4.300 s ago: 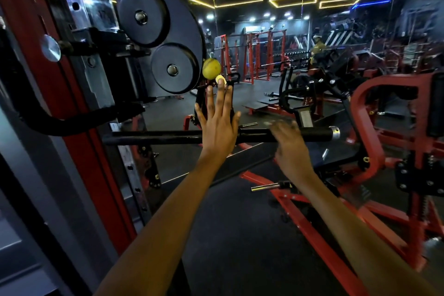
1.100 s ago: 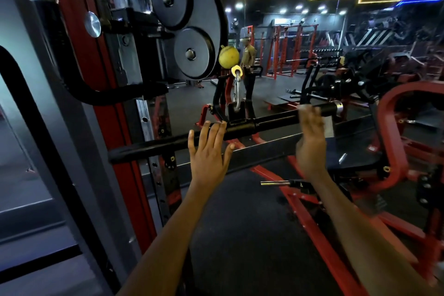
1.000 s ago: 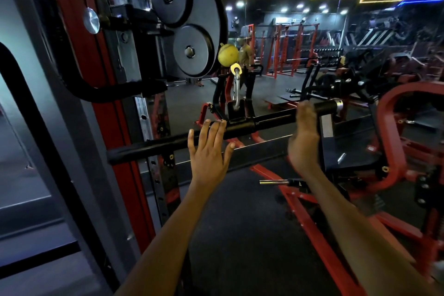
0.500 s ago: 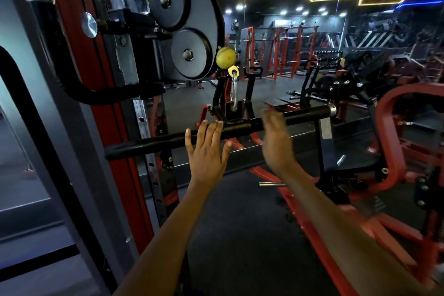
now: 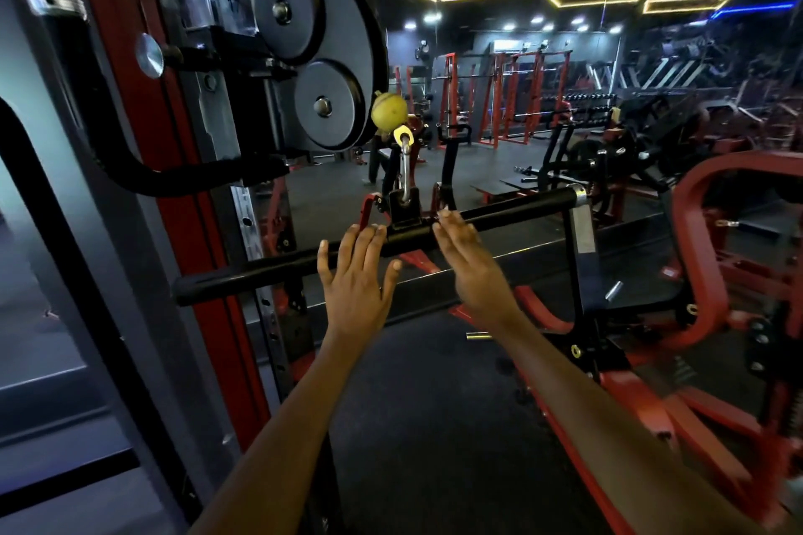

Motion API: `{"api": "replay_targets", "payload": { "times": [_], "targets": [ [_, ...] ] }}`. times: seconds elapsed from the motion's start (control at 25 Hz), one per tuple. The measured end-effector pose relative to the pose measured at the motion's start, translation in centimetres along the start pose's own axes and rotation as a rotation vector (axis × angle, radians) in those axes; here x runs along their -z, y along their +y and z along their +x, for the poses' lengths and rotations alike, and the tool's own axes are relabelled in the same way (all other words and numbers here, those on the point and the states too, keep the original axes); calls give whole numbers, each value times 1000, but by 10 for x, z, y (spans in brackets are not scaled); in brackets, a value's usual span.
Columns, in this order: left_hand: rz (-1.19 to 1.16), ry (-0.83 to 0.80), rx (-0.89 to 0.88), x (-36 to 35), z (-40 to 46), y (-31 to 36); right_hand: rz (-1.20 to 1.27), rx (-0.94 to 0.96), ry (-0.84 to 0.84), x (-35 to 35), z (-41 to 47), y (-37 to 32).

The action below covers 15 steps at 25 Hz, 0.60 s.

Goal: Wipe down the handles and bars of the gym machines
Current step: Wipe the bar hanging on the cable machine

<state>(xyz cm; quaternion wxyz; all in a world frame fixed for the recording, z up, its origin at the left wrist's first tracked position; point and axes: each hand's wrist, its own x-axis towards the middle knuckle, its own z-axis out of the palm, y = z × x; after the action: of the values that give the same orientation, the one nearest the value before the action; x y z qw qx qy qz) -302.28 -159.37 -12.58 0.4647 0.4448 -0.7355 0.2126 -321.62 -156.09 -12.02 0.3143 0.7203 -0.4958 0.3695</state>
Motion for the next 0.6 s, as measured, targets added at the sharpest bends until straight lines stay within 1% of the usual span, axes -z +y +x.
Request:
{"api": "replay_targets", "payload": {
  "times": [0.04,0.08,0.16,0.2,0.24,0.28,0.32,0.36,0.4,0.44,0.48,0.52,0.56,0.6],
  "targets": [
    [0,-5,-5,0,0,-1,-27,-51,42,5,-3,14],
    [5,-8,-9,1,0,0,14,-239,109,9,-6,24],
    [29,-12,-12,1,2,2,178,-795,362,19,-5,38],
    [41,-14,-11,1,2,4,395,-1054,417,24,3,46],
    [49,-16,-8,1,3,6,605,-1307,278,39,17,50],
    [53,-19,-5,0,3,7,657,-1509,294,47,25,55],
    [57,-22,-2,-1,3,8,594,-1591,191,56,25,59],
    [62,-24,-1,-1,3,8,408,-1597,42,69,40,58],
    [69,-24,-1,-2,2,8,428,-1639,14,77,52,58],
    [76,-18,-2,-3,1,9,642,-1610,137,77,59,64],
    [82,-11,-1,-4,1,10,912,-1607,243,79,63,56],
    [86,-4,3,-6,0,11,1086,-1593,352,80,67,38],
    [89,3,9,-6,-1,11,1259,-1591,402,78,67,29],
    [92,10,14,-7,-2,11,1364,-1599,375,76,66,24]
  ]
}}
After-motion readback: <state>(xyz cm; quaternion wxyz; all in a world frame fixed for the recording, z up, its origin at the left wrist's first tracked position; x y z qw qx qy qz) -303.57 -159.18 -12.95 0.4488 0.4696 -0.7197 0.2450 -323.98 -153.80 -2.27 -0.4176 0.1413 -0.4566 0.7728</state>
